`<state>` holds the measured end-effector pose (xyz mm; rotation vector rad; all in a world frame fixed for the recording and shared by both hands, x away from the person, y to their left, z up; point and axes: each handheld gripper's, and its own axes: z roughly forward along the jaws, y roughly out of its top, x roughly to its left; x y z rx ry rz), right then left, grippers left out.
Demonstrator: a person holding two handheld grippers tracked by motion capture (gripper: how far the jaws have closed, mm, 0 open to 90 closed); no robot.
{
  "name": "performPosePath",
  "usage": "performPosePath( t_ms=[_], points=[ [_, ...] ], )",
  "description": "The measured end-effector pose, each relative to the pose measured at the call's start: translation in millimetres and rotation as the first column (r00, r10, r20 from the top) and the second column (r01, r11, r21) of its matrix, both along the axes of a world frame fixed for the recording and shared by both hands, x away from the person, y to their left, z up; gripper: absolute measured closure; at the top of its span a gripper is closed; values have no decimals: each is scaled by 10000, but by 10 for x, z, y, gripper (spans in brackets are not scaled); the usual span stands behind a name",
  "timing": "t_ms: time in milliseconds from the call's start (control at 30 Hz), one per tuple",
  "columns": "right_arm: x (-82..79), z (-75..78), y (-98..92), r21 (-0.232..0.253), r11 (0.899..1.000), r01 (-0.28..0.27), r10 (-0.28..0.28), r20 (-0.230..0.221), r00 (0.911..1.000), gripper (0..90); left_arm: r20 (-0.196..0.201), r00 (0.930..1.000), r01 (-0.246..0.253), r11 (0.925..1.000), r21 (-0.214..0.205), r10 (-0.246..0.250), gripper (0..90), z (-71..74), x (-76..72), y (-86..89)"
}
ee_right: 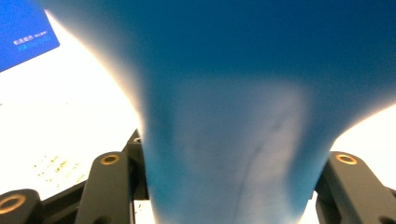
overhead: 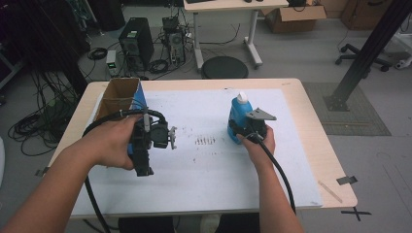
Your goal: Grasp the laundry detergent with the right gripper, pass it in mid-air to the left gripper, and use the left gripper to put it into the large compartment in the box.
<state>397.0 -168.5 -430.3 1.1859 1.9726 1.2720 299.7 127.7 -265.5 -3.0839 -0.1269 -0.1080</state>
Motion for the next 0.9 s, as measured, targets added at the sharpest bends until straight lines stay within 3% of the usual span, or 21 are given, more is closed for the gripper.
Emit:
performPosePath(
  t_ms=[333,367,567,633,800,833,867,900],
  points=[
    [22,55,-86,61,9978,-655,657,-304,9974,459,-24,9999,154,9999,44,-154,2,23,-7,-57],
    [6,98,-86,-194,9949,-993,988,-255,9948,461,-21,10000,78,10000,6,-78,2,30,-9,-57],
    [-49,266,-92,-266,9838,-1775,1771,-187,9840,462,-19,10000,70,10000,60,-70,2,55,17,-67],
    [-93,401,-78,-507,9738,-2218,2222,7,9750,462,7,10000,79,10000,53,-79,2,68,23,-77],
    [-177,603,-110,-489,9515,-3038,3050,188,9522,460,-25,9999,129,9999,25,-129,2,112,33,-103],
    [-177,603,-110,-489,9515,-3038,3050,188,9522,460,-25,9999,129,9999,25,-129,2,112,33,-103],
    [-197,637,-115,-484,9457,-3214,3226,190,9463,460,-2,9999,169,9999,14,-169,2,119,40,-108],
    [-240,697,-121,-483,9316,-3603,3617,235,9320,460,-7,9998,189,9998,8,-189,2,126,45,-118]
  ],
)
